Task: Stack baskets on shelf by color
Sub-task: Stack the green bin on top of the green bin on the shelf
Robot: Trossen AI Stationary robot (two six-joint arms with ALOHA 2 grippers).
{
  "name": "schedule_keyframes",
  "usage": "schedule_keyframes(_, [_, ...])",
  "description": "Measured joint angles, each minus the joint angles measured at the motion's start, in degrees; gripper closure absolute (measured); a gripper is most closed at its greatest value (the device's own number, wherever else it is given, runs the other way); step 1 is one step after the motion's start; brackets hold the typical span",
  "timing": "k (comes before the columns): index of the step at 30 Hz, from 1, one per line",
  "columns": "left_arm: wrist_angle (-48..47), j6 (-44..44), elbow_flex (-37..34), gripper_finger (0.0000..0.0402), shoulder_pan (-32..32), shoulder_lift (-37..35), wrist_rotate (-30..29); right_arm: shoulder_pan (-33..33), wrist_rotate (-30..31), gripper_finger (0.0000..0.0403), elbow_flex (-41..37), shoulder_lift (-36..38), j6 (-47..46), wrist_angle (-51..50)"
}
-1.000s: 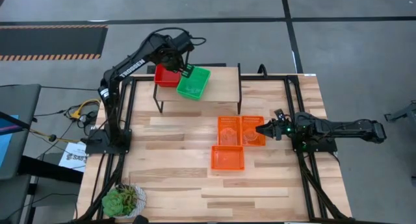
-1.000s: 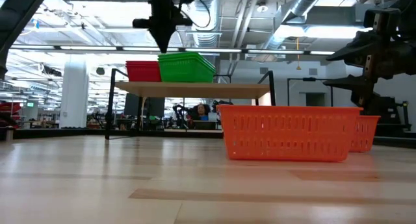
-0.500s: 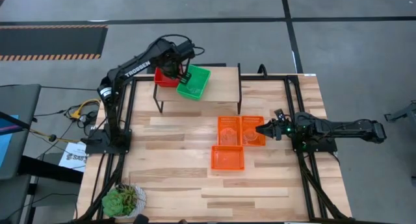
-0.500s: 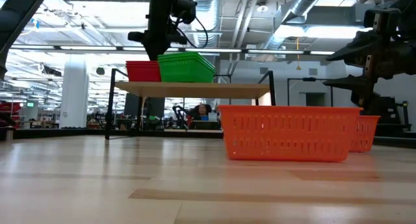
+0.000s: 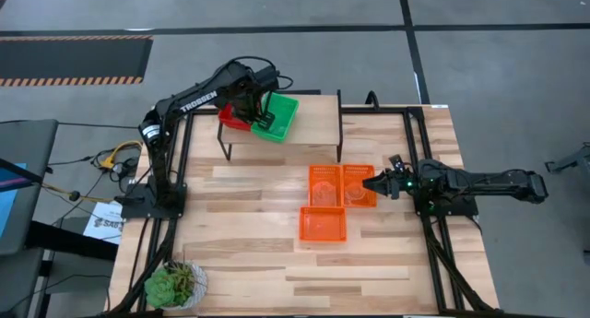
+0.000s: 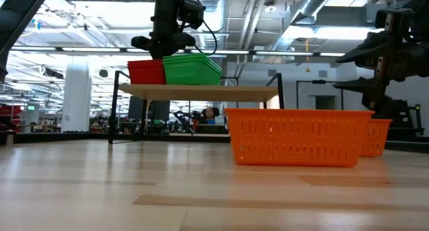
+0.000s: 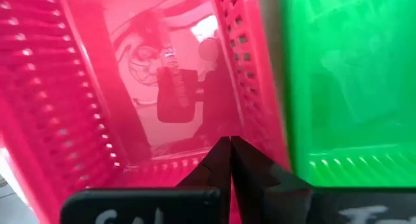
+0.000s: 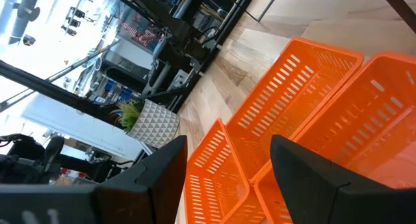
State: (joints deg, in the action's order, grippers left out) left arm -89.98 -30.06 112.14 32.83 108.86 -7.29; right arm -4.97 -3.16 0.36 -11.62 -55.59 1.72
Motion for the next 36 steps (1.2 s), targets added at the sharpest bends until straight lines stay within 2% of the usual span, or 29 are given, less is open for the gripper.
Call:
schedule_keyframes(10, [0.16, -2.91, 0.01, 0.0401, -2.61, 0.00, 2.10, 0.00, -0.04, 0.0159, -0.01, -0.02, 0.09, 0.00])
schedule_keyframes(22, [7.80, -4.96, 0.02, 0.0401, -3.09, 0.00, 5.43, 0.00, -0.07, 0.0159, -0.01, -0.02, 0.11, 0.00])
schedule_keyframes(26, [6.82, -4.96, 0.35, 0.0401, -3.09, 0.00, 5.29, 0.00, -0.07, 0.0159, -0.02, -0.02, 0.11, 0.00])
schedule_keyframes(33, [-0.10, -5.00, 6.70, 0.0401, -3.35, -0.02, 3.34, 0.00, -0.09, 0.0159, -0.01, -0.02, 0.02, 0.00])
schedule_keyframes(36, [0.46, -6.23, 11.44, 0.0401, -5.41, -0.36, 3.19, 0.00, -0.09, 0.0159, -0.02, -0.02, 0.02, 0.00])
